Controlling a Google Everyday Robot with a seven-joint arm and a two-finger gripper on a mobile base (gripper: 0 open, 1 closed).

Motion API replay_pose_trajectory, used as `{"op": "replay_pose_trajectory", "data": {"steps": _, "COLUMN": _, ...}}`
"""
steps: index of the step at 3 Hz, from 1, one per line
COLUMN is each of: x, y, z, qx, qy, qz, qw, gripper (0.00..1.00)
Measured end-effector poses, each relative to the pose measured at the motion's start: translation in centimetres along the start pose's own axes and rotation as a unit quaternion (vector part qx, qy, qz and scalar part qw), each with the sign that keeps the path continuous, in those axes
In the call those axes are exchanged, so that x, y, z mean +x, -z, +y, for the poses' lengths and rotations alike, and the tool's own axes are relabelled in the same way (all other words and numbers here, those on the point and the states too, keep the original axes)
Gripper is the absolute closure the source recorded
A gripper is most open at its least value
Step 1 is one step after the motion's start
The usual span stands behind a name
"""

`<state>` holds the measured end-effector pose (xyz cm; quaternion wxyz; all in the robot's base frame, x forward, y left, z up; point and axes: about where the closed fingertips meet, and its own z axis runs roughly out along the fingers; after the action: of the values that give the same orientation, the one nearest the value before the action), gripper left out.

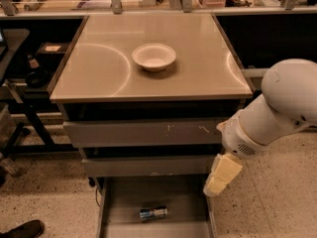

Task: Pick redbull can from bottom drawer and place on counter

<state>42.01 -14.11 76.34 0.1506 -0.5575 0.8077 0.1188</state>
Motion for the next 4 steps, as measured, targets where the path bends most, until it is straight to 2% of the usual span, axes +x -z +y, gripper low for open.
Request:
{"op": "replay_pose_trajectory", "data": {"steps": 2, "x": 2.7, "y": -10.5, "z": -1.7, "qx": -0.024, "qy": -0.036, "qz": -0.033, "qw": 0.9985, "gripper": 0.00}}
{"op": "replay_pose_trajectory", "data": {"steps": 3, "x": 3.7, "y": -14.5, "z": -2.1, "qx": -0.040, "qy": -0.069, "qz": -0.040, "qw": 0.9960, "gripper": 0.00}}
{"op": "replay_pose_trajectory", "data": {"steps": 4, "x": 3.8, "y": -15.6, "z": -1.4, "qx": -0.041, "qy": -0.069, "qz": -0.045, "qw": 0.9958, "gripper": 0.00}}
